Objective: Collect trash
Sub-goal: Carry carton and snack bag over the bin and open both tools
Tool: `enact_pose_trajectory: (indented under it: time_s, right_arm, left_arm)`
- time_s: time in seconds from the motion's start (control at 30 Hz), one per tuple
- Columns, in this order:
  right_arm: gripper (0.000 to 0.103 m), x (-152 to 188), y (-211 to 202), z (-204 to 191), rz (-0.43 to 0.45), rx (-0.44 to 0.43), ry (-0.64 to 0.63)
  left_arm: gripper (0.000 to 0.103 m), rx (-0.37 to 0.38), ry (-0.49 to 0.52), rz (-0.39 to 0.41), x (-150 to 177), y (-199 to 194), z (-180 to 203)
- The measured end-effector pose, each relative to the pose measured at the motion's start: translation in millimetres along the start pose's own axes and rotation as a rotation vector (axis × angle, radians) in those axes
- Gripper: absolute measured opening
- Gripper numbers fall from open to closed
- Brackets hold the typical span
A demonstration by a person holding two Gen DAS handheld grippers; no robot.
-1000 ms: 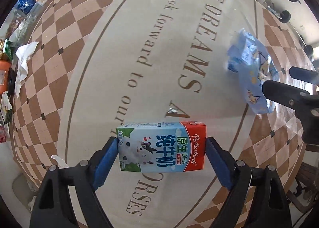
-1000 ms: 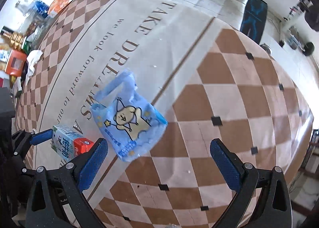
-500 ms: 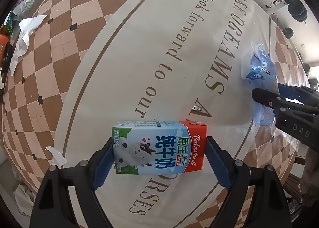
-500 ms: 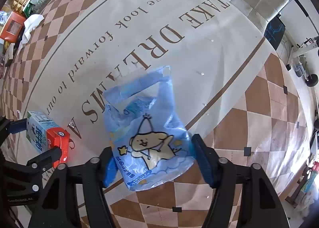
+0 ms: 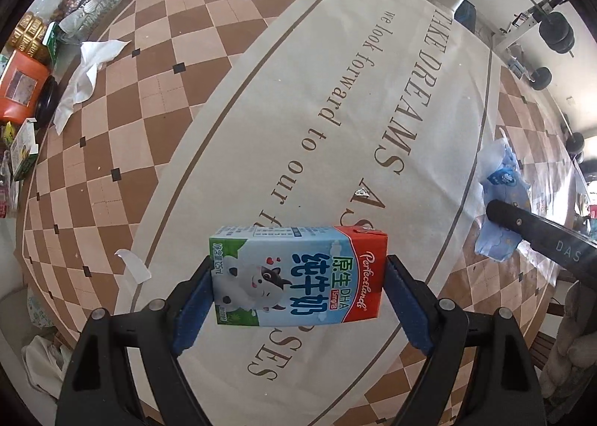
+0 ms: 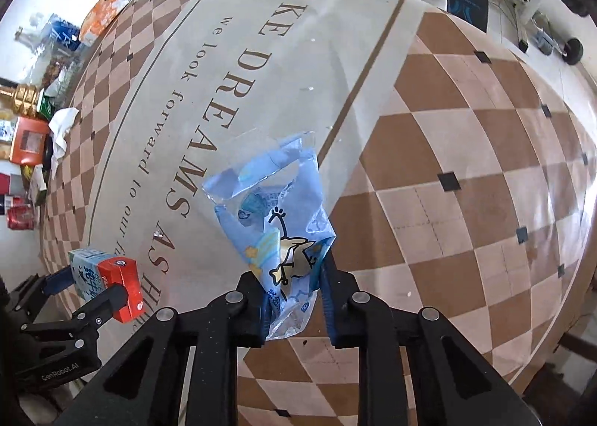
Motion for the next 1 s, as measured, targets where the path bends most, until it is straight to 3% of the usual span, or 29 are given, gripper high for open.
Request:
enact_pose_trajectory:
  time_s: [0.07, 0.3, 0.47, 0.6, 0.77, 1.0]
  right_arm:
    - [0.023, 8.4, -5.9, 5.7, -0.008, -0.05, 0.052]
    - [0.02, 51.7, -45.6, -11.0, 0.086, -0.073, 0.059]
    - [0.02, 108.8, -81.1, -21.0, 0.13, -0.085, 0.041]
    - [0.019, 174.1, -107.8, -26.2, 0.16, -0.091, 0.013]
    - [0.019, 267.7, -130.3, -23.9, 0.197, -0.097, 0.014]
    - [0.019, 418.3, -135.4, -11.9, 0.186, -0.108, 0.083]
  left_arm:
    - [0.086, -0.008, -0.001, 0.016, 6.0, -9.2, -1.1]
    - [0.086, 0.015, -0.003, 0.071, 42.9, -41.9, -5.5]
    - [0.086, 0.015, 0.024, 0.125, 72.8, -64.1, -3.2]
    - [0.086, 0.013, 0.056, 0.175, 112.0, -84.0, -3.2]
    - [0.086, 0.043, 0.07, 0.222, 183.3, -107.4, -11.3]
    - [0.086, 0.083, 0.107, 0.197, 288.9, -112.7, -22.2]
Point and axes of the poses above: each gripper's, at about its wrist camera, not at the fingertips, and y roughly the way its jaws point, z to its right, x to its underside, the point moved 7 cm from there along y, roughly the way its jaws point, and after that the axes turned 15 degrees about y, right-handed, at the moved point
